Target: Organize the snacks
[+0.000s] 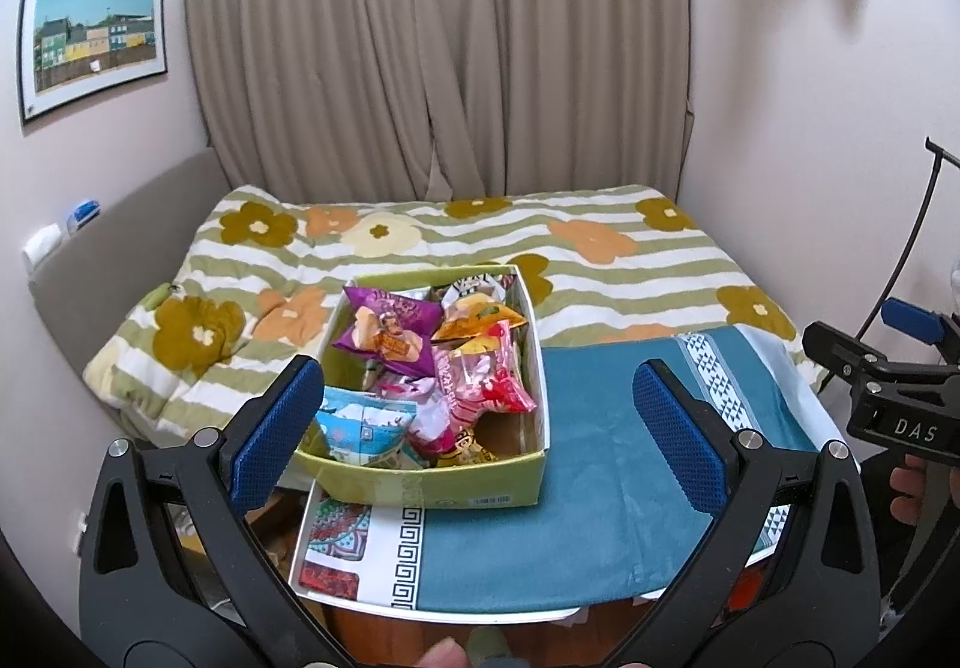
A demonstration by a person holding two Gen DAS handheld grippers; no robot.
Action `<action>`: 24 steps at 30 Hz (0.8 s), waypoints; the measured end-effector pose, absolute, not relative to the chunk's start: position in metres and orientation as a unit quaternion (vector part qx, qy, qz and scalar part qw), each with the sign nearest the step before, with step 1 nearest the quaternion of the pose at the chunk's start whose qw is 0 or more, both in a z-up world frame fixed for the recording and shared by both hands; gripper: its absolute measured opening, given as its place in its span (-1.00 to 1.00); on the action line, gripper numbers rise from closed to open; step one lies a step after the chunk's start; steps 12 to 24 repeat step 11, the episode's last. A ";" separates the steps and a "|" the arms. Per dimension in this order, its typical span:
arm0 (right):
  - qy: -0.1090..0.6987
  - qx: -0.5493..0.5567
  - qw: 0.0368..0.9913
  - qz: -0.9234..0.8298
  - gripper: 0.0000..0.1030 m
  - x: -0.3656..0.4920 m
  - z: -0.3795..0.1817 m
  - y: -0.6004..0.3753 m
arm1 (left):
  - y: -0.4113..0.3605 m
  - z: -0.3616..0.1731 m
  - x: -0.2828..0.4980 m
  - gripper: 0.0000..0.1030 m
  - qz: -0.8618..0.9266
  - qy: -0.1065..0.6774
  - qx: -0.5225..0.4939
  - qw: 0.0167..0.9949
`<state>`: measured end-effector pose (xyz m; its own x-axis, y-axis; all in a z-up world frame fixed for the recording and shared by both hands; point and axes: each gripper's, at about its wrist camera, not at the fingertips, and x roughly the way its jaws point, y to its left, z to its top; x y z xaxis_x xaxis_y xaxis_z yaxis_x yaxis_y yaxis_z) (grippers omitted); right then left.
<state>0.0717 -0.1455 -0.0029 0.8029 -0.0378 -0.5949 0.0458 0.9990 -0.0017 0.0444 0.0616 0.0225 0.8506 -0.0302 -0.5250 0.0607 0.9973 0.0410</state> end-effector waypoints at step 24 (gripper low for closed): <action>0.311 0.008 0.950 -0.022 0.97 0.073 -0.003 -0.146 | 0.058 0.022 0.044 0.99 -0.008 0.263 0.029 0.964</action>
